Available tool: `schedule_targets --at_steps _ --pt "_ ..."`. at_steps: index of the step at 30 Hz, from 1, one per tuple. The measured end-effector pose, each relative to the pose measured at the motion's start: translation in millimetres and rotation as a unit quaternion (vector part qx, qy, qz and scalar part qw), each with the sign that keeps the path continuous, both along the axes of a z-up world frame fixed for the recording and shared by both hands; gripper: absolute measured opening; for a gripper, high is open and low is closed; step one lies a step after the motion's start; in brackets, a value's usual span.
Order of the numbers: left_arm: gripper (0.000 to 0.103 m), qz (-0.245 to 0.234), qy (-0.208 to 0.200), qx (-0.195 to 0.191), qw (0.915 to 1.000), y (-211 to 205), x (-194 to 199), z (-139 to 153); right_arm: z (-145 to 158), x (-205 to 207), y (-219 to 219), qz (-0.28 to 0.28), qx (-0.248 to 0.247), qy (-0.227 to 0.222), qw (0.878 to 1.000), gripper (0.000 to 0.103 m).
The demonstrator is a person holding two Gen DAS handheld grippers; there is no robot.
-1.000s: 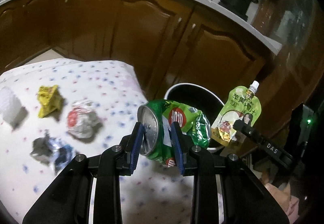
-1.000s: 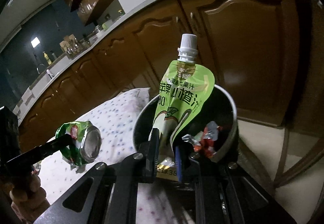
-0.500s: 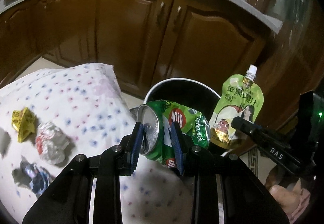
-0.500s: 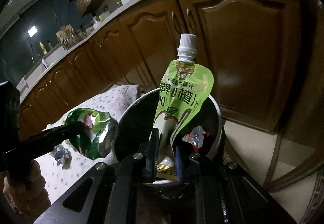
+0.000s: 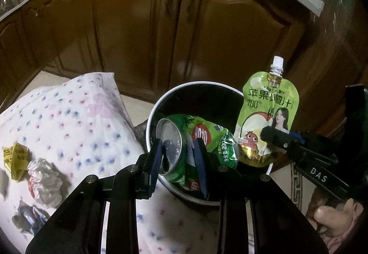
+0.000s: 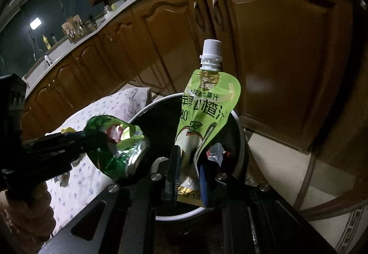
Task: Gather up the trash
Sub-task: 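Carry the can and juice pouch over the bin and open both tools, then move both open tools back over the crumpled wrappers on the table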
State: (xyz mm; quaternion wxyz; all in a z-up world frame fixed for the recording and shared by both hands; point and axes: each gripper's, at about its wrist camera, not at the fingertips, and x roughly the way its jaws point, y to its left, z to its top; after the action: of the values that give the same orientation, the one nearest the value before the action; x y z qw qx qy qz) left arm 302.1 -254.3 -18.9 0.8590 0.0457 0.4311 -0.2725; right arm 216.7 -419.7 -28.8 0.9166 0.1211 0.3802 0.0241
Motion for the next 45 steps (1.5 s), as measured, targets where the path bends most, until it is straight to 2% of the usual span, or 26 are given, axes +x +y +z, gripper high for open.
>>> schedule_targets --at_steps 5,9,10,12,14,16,21,22,24,29,39,45 --pt "0.026 0.0 0.007 0.005 1.0 -3 4 -4 -2 3 -2 0.005 0.002 0.006 1.0 0.015" --pt "0.027 -0.001 0.012 0.004 0.9999 -3 4 -3 -2 5 -4 0.006 0.005 0.008 1.0 0.02" --pt "0.029 -0.001 0.011 0.004 0.9999 -2 4 -2 -2 5 -6 0.004 0.01 0.007 1.0 0.024" --pt "0.036 0.0 0.01 0.003 0.9999 -1 3 -2 -2 4 -7 0.001 0.014 0.005 1.0 0.044" --pt "0.045 0.003 0.006 0.0 1.0 3 0 0 0 1 -10 -0.004 0.02 -0.002 1.0 0.053" --pt "0.047 0.007 0.002 -0.004 1.0 9 -3 2 0 -4 -11 -0.007 0.026 -0.005 1.0 0.054" --pt "0.063 0.03 0.011 -0.023 0.9992 28 -10 -1 4 -14 -11 -0.015 0.036 -0.024 0.999 0.079" --pt "0.07 0.039 0.012 -0.027 0.9988 34 -13 -2 5 -18 -9 -0.017 0.038 -0.03 0.999 0.081" --pt "0.073 0.05 0.01 -0.036 0.9981 43 -17 -2 8 -22 -7 -0.019 0.04 -0.039 0.998 0.09" --pt "0.074 0.078 0.016 -0.06 0.995 71 -34 -2 11 -34 4 -0.022 0.049 -0.048 0.997 0.094" --pt "0.076 0.127 0.002 -0.08 0.9886 125 -73 -4 9 -60 41 -0.016 0.061 -0.062 0.996 0.101" --pt "0.076 0.157 -0.005 -0.097 0.9828 162 -92 -2 0 -69 69 0.003 0.069 -0.058 0.996 0.101"
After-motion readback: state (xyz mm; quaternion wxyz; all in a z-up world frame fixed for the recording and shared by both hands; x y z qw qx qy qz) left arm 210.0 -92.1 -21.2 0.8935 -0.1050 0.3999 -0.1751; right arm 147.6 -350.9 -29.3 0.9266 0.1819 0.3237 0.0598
